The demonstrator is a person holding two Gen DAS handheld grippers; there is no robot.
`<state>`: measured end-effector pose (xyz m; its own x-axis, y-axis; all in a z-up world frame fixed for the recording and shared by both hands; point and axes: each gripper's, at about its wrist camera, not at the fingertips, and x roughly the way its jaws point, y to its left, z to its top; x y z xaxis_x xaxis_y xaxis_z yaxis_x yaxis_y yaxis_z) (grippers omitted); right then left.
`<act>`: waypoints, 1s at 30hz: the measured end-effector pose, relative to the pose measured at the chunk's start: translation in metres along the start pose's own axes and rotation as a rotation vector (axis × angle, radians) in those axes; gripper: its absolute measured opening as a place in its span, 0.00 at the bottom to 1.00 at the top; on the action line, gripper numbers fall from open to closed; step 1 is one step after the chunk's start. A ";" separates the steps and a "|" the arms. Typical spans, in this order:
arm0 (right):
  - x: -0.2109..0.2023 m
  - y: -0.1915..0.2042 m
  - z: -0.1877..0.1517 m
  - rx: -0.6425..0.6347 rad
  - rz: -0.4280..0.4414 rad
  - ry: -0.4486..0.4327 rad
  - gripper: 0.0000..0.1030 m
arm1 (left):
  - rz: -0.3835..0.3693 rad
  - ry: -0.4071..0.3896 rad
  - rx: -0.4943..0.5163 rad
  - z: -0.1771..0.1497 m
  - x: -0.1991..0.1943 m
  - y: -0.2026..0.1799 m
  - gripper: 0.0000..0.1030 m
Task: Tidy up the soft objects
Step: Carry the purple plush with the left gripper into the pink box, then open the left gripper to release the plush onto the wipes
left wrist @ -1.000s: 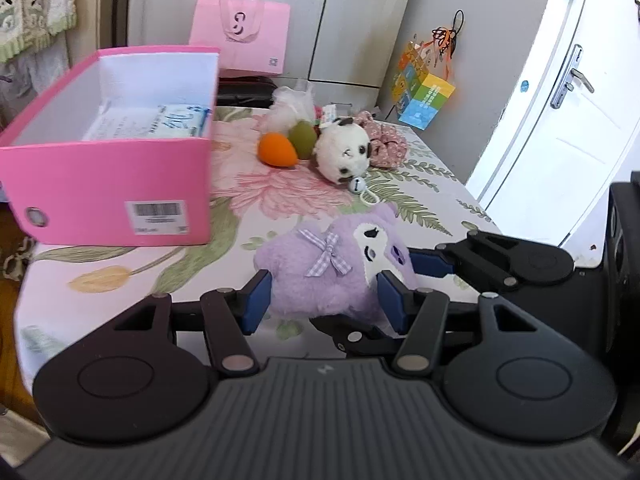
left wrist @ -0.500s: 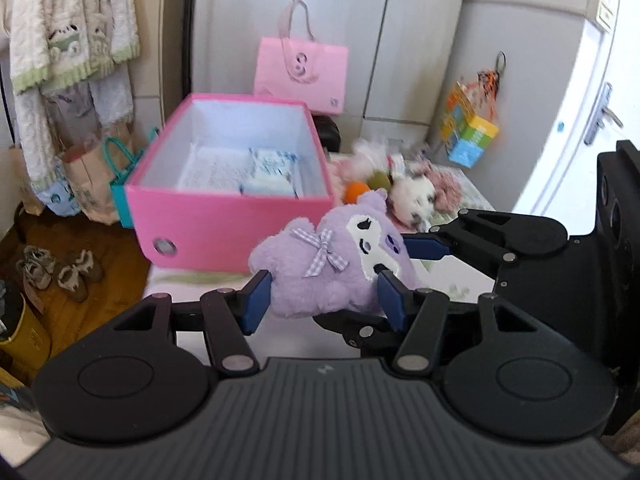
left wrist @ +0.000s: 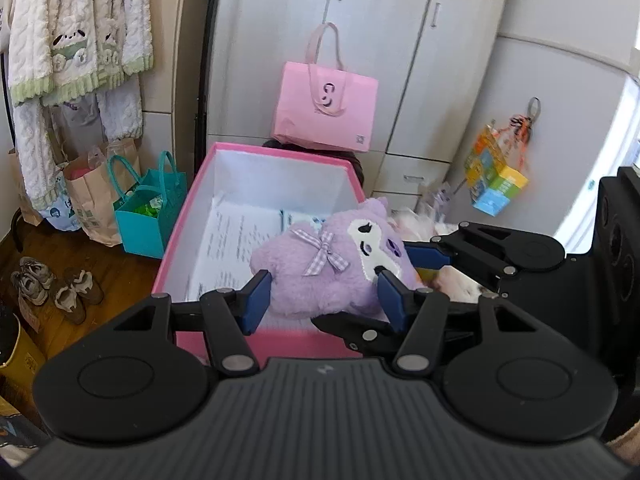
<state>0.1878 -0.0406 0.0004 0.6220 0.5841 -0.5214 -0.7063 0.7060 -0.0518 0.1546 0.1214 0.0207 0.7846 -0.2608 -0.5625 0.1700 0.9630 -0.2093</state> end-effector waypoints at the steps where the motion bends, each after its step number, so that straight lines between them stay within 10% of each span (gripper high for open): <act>1: 0.008 -0.007 0.005 0.006 0.007 0.006 0.72 | 0.005 -0.003 0.001 0.004 0.006 0.003 0.55; 30: 0.169 -0.105 0.045 -0.074 0.085 0.239 0.73 | 0.073 0.178 -0.193 0.069 0.171 0.070 0.56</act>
<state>0.3826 0.0020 -0.0444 0.4685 0.5227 -0.7122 -0.7806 0.6224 -0.0567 0.3420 0.1490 -0.0354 0.6709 -0.2153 -0.7096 -0.0132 0.9533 -0.3016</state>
